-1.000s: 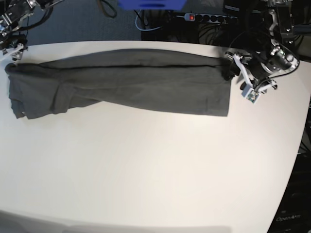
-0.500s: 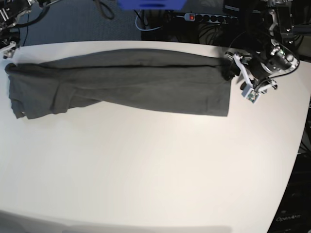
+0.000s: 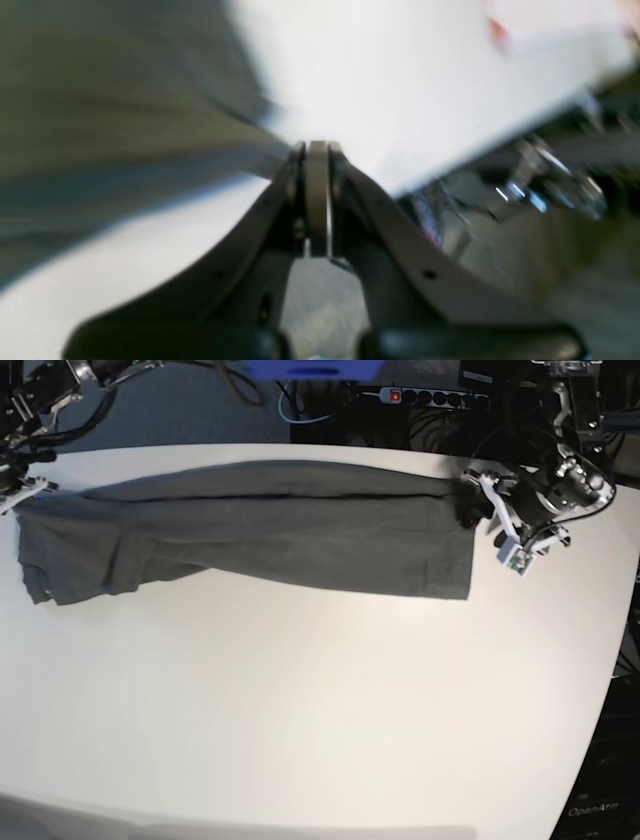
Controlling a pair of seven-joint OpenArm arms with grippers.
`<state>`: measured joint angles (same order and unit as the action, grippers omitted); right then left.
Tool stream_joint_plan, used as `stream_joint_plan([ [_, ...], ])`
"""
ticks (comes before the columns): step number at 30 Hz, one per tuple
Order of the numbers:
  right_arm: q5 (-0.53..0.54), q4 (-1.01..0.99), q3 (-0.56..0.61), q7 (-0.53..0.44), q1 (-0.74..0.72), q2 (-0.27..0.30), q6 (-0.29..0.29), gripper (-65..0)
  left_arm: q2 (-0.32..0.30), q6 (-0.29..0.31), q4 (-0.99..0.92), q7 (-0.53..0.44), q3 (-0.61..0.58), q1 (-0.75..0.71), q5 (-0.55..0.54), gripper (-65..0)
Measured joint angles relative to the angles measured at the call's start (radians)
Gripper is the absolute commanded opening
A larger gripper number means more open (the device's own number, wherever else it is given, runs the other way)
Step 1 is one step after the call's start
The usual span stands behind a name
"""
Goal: Fold the T-shirt properly
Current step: 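Release the strip ends and reposition the right gripper at its end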
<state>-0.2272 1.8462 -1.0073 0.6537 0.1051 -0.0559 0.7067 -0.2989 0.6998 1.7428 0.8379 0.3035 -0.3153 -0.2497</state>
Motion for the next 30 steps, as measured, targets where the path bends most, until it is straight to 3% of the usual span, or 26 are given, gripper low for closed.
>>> stream_joint_plan([
  [11, -0.005, 0.000, 0.137, 0.001, -0.030, -0.013, -0.003, -64.4, 0.003, 0.000, 0.000, -0.004, 0.001, 0.002, 0.000, -30.3],
  [18, 0.101, -0.004, 0.205, 0.012, -0.036, -0.013, -0.003, -64.4, 0.003, 0.000, 0.000, -0.004, 0.001, 0.000, 0.000, -30.3],
  [22, 0.138, -0.103, 0.222, 0.158, -0.064, 0.017, -0.003, -64.4, 0.002, 0.000, 0.000, -0.004, 0.002, 0.000, 0.000, -30.3],
  [27, 0.246, -0.269, 0.224, 0.195, -0.105, 0.129, -0.008, -64.4, 0.003, 0.000, 0.000, -0.003, 0.002, -0.001, 0.000, -30.3],
  [30, 0.254, -0.338, 0.220, 0.204, -0.109, 0.160, -0.008, -64.4, 0.003, 0.000, 0.000, -0.004, 0.002, 0.000, 0.000, -30.3],
])
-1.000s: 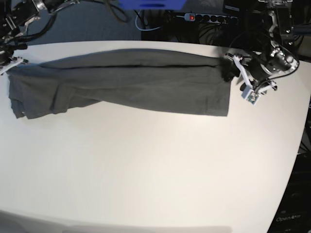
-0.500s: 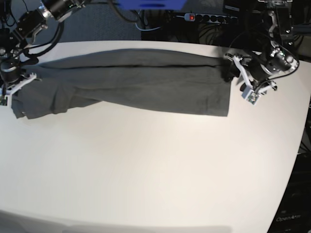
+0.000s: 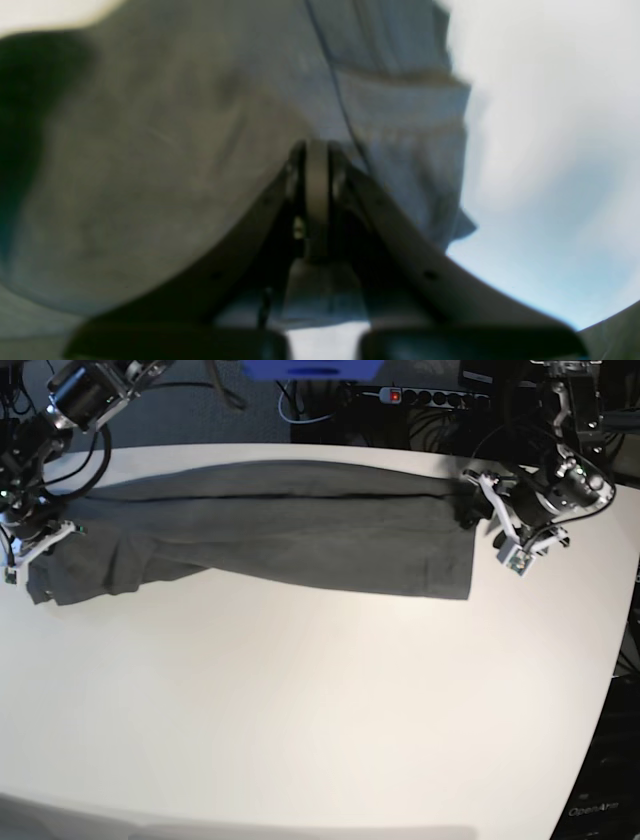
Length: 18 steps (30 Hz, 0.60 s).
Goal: Fold the T-shirt properly
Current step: 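Release the strip ends and reposition the right gripper at its end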
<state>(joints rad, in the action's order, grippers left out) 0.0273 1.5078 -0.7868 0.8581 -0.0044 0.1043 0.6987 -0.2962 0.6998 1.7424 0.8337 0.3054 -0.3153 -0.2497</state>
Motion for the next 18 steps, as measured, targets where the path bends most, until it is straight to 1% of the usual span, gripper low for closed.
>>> stream_joint_plan([
  [2, 0.001, -0.038, 0.000, 0.001, -0.017, 0.006, -0.003, -64.4, 0.000, 0.000, 0.000, 0.000, 0.000, 0.000, 0.000, -30.3],
  [5, 0.010, -0.094, 0.004, -0.026, -0.029, 0.016, -0.003, -64.4, 0.000, 0.000, 0.000, 0.000, 0.000, 0.000, 0.000, -30.4],
  [8, 0.018, -0.153, -0.003, -0.083, -0.040, 0.025, -0.003, -64.4, 0.002, 0.000, 0.000, 0.000, 0.000, 0.000, 0.000, -30.4],
  [13, 0.047, -0.288, -0.003, -0.216, -0.060, 0.073, 0.000, -64.4, 0.002, 0.000, 0.000, 0.011, 0.001, 0.000, 0.000, -30.4],
  [15, 0.065, -0.332, -0.002, -0.238, -0.062, 0.098, 0.010, -64.4, 0.002, 0.000, 0.000, 0.011, 0.001, 0.000, 0.000, -30.4],
  [18, 0.078, -0.383, -0.002, -0.296, -0.063, 0.116, 0.012, -64.4, 0.002, 0.000, 0.000, 0.016, 0.002, 0.010, 0.000, -30.4],
])
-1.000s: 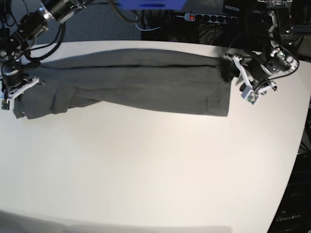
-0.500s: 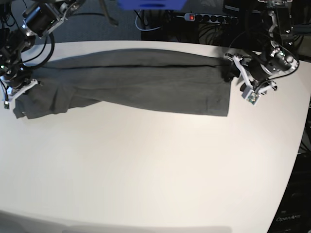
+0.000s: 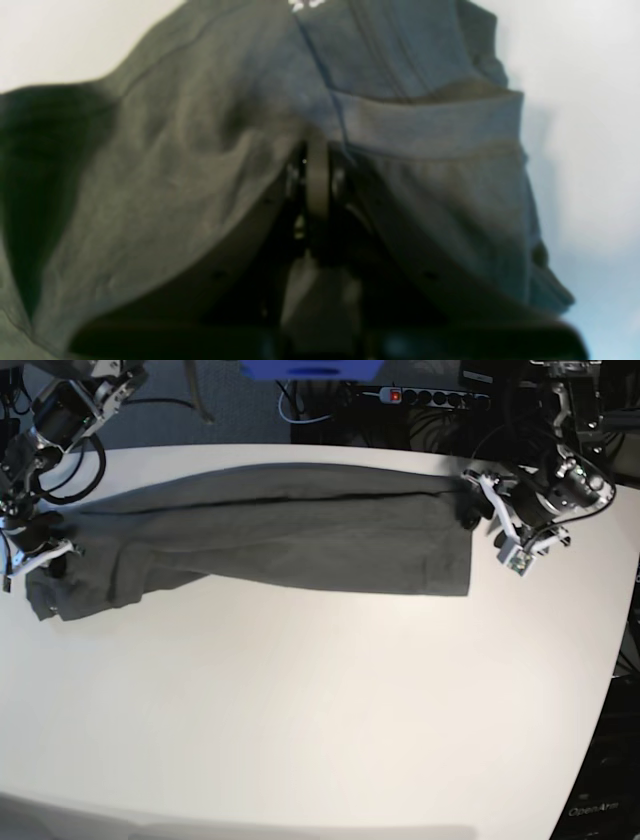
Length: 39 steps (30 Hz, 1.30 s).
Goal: Fold the T-shirt properly
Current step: 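Release the strip ends and reposition the right gripper at its end, then open the left gripper and move it off the strip end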
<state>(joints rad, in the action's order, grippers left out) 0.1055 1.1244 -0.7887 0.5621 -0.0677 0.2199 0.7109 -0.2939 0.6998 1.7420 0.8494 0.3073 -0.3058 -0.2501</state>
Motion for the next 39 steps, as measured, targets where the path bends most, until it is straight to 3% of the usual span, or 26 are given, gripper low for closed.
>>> stream_joint_plan([
  [8, 0.004, -0.046, 0.000, -0.022, -0.015, 0.020, 0.004, -64.4, 0.003, -0.002, -0.096, 0.007, 0.069, 0.106, 0.000, -30.4],
  [13, 0.007, -0.047, 0.001, -0.021, -0.015, 0.022, 0.004, -64.4, -0.005, -0.005, -0.183, 0.101, 0.071, 0.226, 0.003, -30.4],
  [19, 0.007, -0.051, 0.003, -0.015, -0.016, 0.030, 0.008, -64.4, -0.001, -0.004, -0.193, 0.141, 0.066, 0.253, 0.011, -30.4],
  [25, 0.007, -0.050, 0.004, -0.014, -0.017, 0.032, 0.011, -64.4, 0.020, -0.004, -0.184, 0.228, 0.072, 0.275, 0.098, -30.3],
  [36, 0.007, -0.050, 0.010, -0.014, -0.014, 0.035, 0.014, -64.4, 0.031, 0.000, -0.164, 0.364, 0.071, 0.272, 0.068, -30.2],
  [39, 0.007, -0.050, 0.010, -0.014, -0.014, 0.035, 0.011, -64.4, 0.028, 0.000, -0.164, 0.375, 0.072, 0.275, -0.012, -30.2],
])
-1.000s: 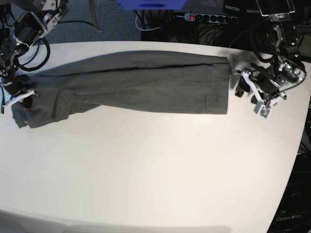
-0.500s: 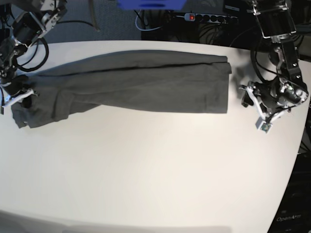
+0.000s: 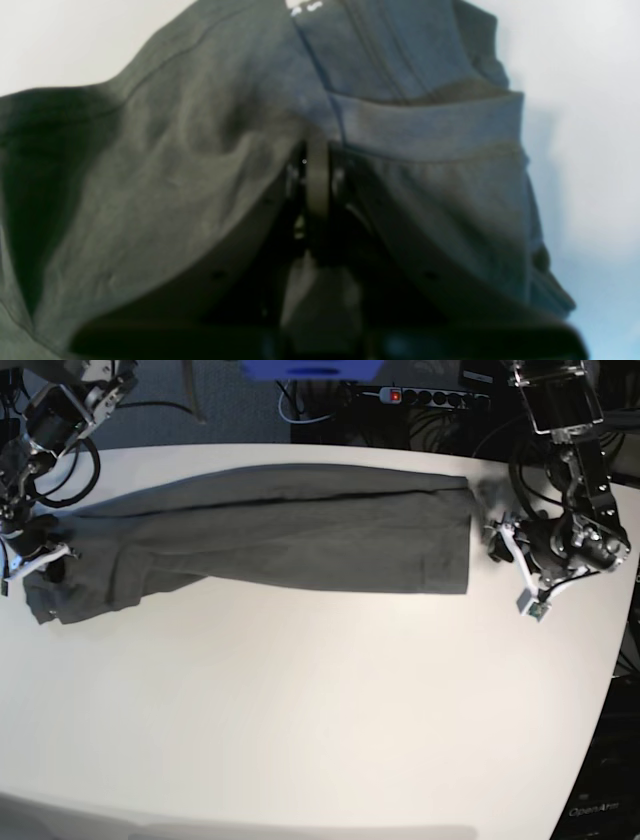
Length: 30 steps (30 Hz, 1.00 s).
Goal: Fold the T-shirt properly
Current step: 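Open the left gripper and move it off the strip end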
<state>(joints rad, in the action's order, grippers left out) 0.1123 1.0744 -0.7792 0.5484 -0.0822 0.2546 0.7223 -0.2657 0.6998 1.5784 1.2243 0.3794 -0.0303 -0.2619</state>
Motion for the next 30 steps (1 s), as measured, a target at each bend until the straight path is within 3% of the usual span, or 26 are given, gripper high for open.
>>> stream_joint_plan([
  [11, 0.004, 0.000, 0.003, -0.017, 0.014, 0.000, -0.004, -64.4, -0.029, -0.004, -0.013, 0.034, 0.136, 0.003, -0.227, -30.2],
  [18, 0.007, 0.000, 0.003, -0.018, 0.016, 0.000, -0.004, -64.4, -0.014, -0.003, -0.191, 0.035, 0.124, 0.037, -0.305, -30.2],
  [25, 0.008, 0.000, 0.003, -0.016, 0.017, 0.000, -0.003, -64.4, -0.009, -0.004, -0.203, 0.029, 0.068, 0.038, -0.353, -30.2],
  [30, 0.008, 0.000, 0.003, -0.016, 0.017, 0.000, -0.003, -64.4, -0.016, -0.004, -0.203, 0.088, 0.048, 0.039, -0.414, -30.2],
])
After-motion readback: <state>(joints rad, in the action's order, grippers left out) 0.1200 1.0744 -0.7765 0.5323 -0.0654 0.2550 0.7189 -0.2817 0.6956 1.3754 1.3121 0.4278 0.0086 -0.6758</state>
